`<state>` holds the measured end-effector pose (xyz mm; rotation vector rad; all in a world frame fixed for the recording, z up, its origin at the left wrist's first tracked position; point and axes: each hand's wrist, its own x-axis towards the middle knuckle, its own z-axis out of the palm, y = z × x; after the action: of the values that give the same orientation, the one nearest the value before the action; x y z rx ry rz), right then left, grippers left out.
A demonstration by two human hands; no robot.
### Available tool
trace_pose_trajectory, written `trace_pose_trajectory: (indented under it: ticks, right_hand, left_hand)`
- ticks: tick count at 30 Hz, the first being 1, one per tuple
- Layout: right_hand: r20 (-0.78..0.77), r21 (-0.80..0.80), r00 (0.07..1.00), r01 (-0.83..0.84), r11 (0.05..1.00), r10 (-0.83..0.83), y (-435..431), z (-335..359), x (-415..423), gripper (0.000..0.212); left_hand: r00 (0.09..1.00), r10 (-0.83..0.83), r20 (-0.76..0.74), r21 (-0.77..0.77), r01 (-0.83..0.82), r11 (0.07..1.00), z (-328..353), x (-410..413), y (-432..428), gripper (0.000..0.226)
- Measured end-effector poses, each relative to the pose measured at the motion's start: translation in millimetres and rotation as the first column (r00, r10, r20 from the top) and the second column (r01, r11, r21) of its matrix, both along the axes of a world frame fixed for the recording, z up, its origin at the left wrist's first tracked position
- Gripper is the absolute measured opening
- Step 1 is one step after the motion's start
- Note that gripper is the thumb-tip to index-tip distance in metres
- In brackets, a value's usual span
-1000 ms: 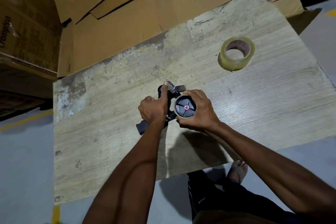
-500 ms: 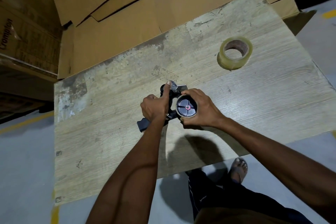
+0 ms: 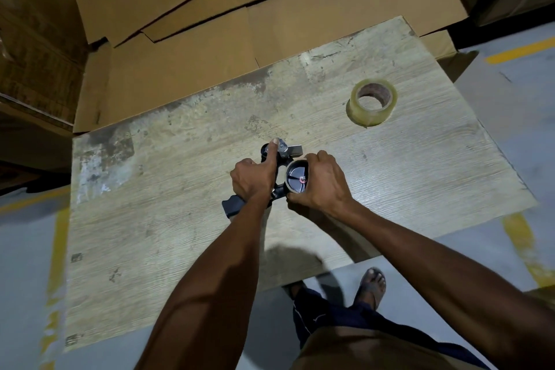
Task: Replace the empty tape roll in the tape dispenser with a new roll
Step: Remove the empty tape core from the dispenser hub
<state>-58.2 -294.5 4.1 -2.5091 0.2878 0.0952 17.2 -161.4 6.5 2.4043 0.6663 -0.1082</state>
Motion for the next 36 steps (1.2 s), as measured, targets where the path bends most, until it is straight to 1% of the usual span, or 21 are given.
trace_pose_trajectory:
  ticks: [3, 7, 8, 10, 12, 14, 18, 20, 22, 26, 29, 31, 32, 34, 35, 36]
  right_hand:
    - [0.036, -0.028, 0.998, -0.047, 0.999, 0.048, -6, 0, 0, 0.076]
    - [0.017, -0.068, 0.986, -0.165, 0.984, 0.167, -14, 9, 5, 0.079]
    - [0.033, -0.064, 0.981, -0.187, 0.980, 0.189, -16, 13, 4, 0.079]
    - [0.117, -0.042, 0.968, -0.216, 0.975, 0.220, -20, 30, 8, 0.080]
    - [0.180, -0.081, 0.953, -0.231, 0.970, 0.242, -29, 52, 21, 0.083]
    - [0.172, -0.132, 0.955, -0.222, 0.966, 0.243, -43, 70, 33, 0.087]
    - [0.138, -0.132, 0.966, -0.202, 0.970, 0.220, -59, 70, 31, 0.092]
    - [0.141, -0.119, 0.967, -0.197, 0.973, 0.213, -61, 67, 24, 0.095]
    - [0.151, -0.074, 0.972, -0.168, 0.983, 0.178, -64, 66, 19, 0.099]
    - [0.183, 0.048, 0.980, -0.085, 0.995, 0.075, -79, 59, 2, 0.111]
    - [0.236, 0.117, 0.967, 0.074, 0.990, -0.100, -100, 43, -18, 0.101]
    - [0.276, 0.094, 0.938, 0.189, 0.977, -0.208, -117, 33, -30, 0.095]
    - [0.309, 0.071, 0.917, 0.241, 0.968, -0.251, -124, 26, -34, 0.093]
    - [0.367, 0.076, 0.864, 0.342, 0.937, -0.345, -141, 9, -41, 0.091]
    - [0.354, 0.079, 0.857, 0.371, 0.925, -0.374, -150, 1, -44, 0.091]
    - [0.300, 0.072, 0.876, 0.374, 0.925, -0.378, -158, -8, -46, 0.091]
  left_hand:
    - [1.000, -0.004, 0.003, 0.018, 0.004, 1.000, 1, 1, 0, 0.087]
    - [1.000, 0.001, -0.010, 0.019, -0.001, 1.000, -3, 1, 0, 0.086]
    - [1.000, 0.005, -0.007, 0.012, -0.005, 1.000, -2, 1, -1, 0.086]
    - [1.000, 0.019, -0.017, 0.005, -0.019, 1.000, 0, 2, -1, 0.087]
    - [0.999, 0.035, -0.031, 0.005, -0.035, 0.999, 1, 2, -1, 0.088]
    - [0.999, 0.021, -0.029, -0.009, -0.021, 1.000, 7, 2, -3, 0.087]
    - [0.997, 0.064, -0.047, -0.051, -0.066, 0.996, 17, -1, -5, 0.084]
    - [0.992, 0.090, -0.083, -0.052, -0.095, 0.994, 20, -3, -7, 0.086]
    - [0.986, 0.112, -0.122, -0.042, -0.118, 0.992, 19, -2, -8, 0.091]
    - [0.974, 0.174, -0.146, -0.053, -0.183, 0.982, 22, -5, -13, 0.096]
    - [0.968, 0.201, -0.151, -0.051, -0.211, 0.976, 22, -5, -14, 0.098]
    - [0.967, 0.208, -0.149, -0.031, -0.215, 0.976, 20, -5, -14, 0.100]
    - [0.967, 0.209, -0.145, -0.022, -0.215, 0.976, 18, -5, -13, 0.101]
    - [0.968, 0.211, -0.135, -0.010, -0.214, 0.977, 14, -4, -14, 0.103]
    - [0.968, 0.212, -0.130, -0.009, -0.215, 0.976, 13, -4, -14, 0.103]
    - [0.969, 0.213, -0.123, -0.009, -0.216, 0.976, 12, -3, -14, 0.102]
